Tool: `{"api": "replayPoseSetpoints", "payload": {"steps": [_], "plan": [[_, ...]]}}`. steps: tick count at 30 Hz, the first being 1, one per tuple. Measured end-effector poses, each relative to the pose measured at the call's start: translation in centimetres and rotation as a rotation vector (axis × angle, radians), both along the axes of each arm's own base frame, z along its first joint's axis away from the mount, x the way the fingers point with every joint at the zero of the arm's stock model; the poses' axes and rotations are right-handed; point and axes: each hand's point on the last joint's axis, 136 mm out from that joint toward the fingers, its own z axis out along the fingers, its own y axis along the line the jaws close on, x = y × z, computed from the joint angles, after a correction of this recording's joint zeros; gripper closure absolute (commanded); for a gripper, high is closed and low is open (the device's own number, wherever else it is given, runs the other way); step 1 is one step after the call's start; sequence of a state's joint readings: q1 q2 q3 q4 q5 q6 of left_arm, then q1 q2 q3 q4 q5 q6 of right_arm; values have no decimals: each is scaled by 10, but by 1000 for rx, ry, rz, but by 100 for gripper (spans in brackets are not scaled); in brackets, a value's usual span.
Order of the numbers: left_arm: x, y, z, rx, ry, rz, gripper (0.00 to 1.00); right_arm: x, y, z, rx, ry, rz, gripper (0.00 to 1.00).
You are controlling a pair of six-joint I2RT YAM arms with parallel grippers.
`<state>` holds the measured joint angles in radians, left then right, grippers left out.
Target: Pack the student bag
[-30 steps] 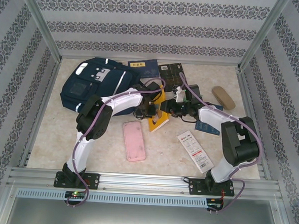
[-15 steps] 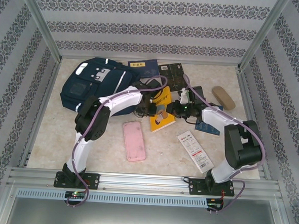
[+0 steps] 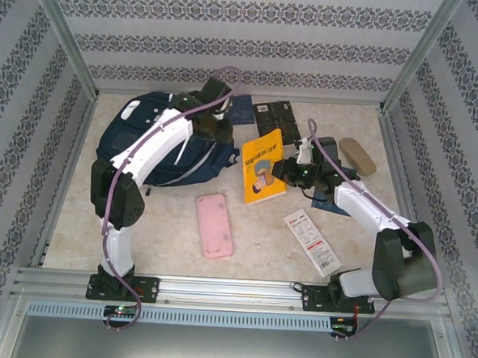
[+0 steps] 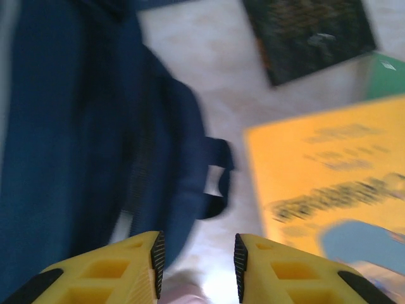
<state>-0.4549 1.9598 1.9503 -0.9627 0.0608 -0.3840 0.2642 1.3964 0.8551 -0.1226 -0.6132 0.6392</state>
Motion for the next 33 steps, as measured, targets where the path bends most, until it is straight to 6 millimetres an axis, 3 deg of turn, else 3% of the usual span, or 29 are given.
{"api": "replayPoseSetpoints", "payload": {"steps": [5, 18, 20, 22, 24, 29, 33], "plan": [[22, 49, -30, 141, 23, 40, 63, -2, 2, 6, 8, -6, -4, 100], [33, 68, -111, 333, 148, -21, 56, -11, 18, 4, 7, 7, 26, 100], [36, 69, -114, 350, 149, -21, 61, -13, 21, 4, 8, 12, 33, 100], [39, 70, -112, 361, 138, -20, 76, -15, 24, 5, 9, 13, 39, 100], [41, 73, -111, 382, 128, -15, 98, -16, 26, 5, 11, 15, 44, 100], [42, 76, -106, 399, 118, -11, 100, -14, 26, 7, 34, 31, 20, 100], [40, 78, -90, 381, 98, 6, 100, -6, 30, 18, 83, 17, -12, 100]]}}
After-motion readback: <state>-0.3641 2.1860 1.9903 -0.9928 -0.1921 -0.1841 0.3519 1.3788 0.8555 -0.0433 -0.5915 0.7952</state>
